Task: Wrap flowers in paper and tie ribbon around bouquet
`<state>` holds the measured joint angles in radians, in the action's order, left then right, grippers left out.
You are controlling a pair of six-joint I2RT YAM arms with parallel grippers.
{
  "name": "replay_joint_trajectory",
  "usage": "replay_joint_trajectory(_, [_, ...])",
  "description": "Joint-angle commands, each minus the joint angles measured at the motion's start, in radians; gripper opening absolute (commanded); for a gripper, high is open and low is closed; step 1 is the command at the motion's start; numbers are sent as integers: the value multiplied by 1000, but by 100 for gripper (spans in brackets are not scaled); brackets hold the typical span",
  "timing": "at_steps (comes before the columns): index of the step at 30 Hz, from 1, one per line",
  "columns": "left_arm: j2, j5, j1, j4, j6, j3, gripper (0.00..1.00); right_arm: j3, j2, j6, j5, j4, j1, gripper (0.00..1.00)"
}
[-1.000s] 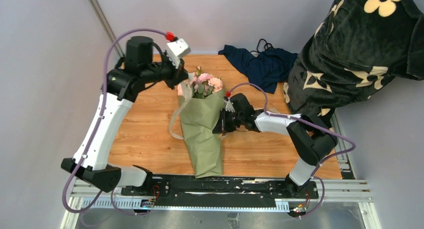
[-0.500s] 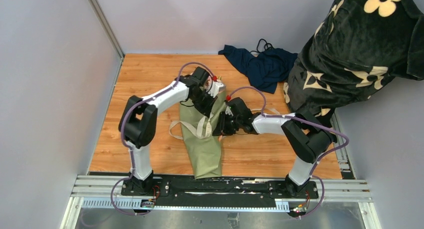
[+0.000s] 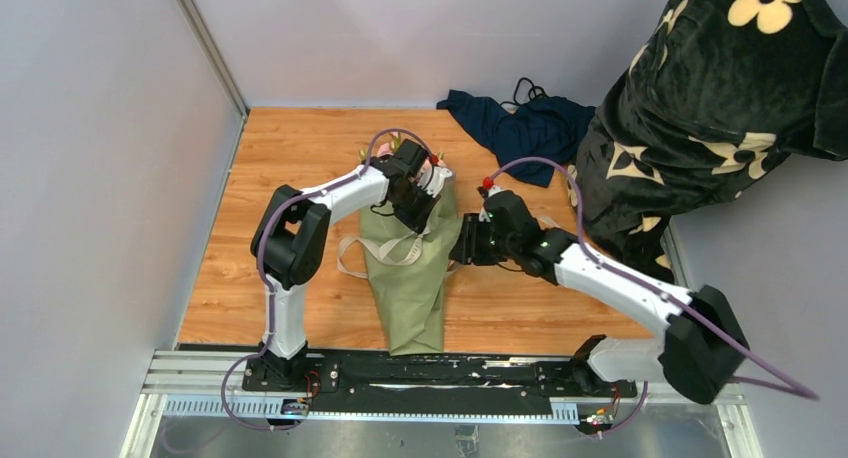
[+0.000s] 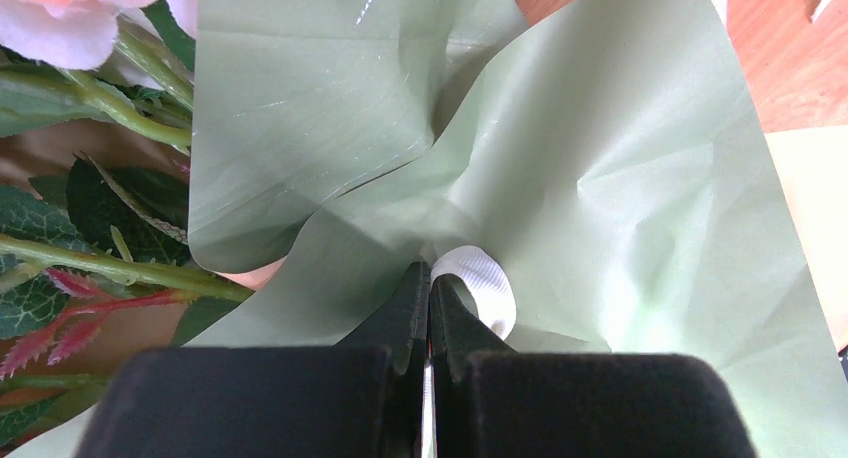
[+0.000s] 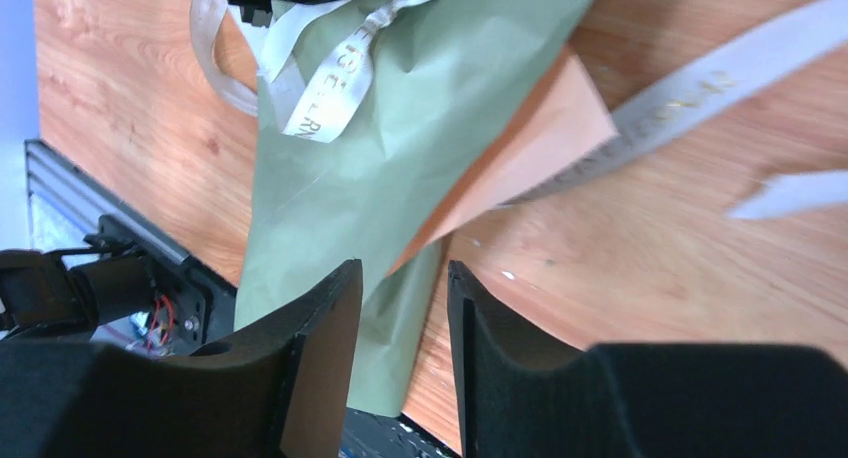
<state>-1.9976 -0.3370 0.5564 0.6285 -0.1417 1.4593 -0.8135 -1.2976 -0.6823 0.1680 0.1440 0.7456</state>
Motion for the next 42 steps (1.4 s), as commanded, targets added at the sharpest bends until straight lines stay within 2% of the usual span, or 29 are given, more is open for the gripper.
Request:
replay_joint_trajectory(1, [-27,63,10,-42,-6,-23,0,12,132,91,-216,227,-50,44])
replay_joint_trajectory(3, [-27,60,13,-42,-5,-22,0,42,173,131,-213,212,-115,48])
replay_joint_trajectory(5, [-22,60,17,-40,-6,-24,0,51,158,223,-76,189,-254,49])
replay_joint_trajectory(8, [-9,69,19,-40,-10,-30,0,-40,62,484,76,225,-384,50])
replay_joint_trajectory(13, [-3,68,22,-40,-6,-30,0,-149,-51,1136,250,299,-407,59])
replay_joint_trajectory(15, [-1,68,25,-41,-5,-29,0,-148,-88,1406,243,338,-407,61])
replay_joint_trajectory(18, [5,69,31,-40,-3,-28,0,-136,-138,1705,239,417,-407,63])
replay_joint_trajectory(22, [14,74,35,-40,-2,-32,0,-151,-219,1939,201,469,-417,66])
replay_joint_trajectory(28, [30,91,37,-40,-7,-43,0,-280,-414,1988,161,528,-423,65])
replay_joint_trajectory(33, [42,92,37,-39,-7,-53,0,-316,-510,2001,155,592,-425,57])
replay_joint_trajectory(34, [41,92,37,-40,-8,-48,0,-328,-520,2000,175,632,-425,52])
replay_joint_trajectory(35, [40,92,37,-39,-7,-45,0,-340,-524,1998,197,670,-425,43])
replay_joint_trajectory(37, [37,92,38,-38,-8,-36,0,-341,-510,1970,213,695,-425,5])
replay_joint_trajectory(38, [36,92,36,-38,-10,-30,0,-332,-490,1944,211,692,-423,0])
replay_joint_trajectory(42, [23,91,38,-39,-12,-14,0,-279,-315,1827,227,718,-360,0])
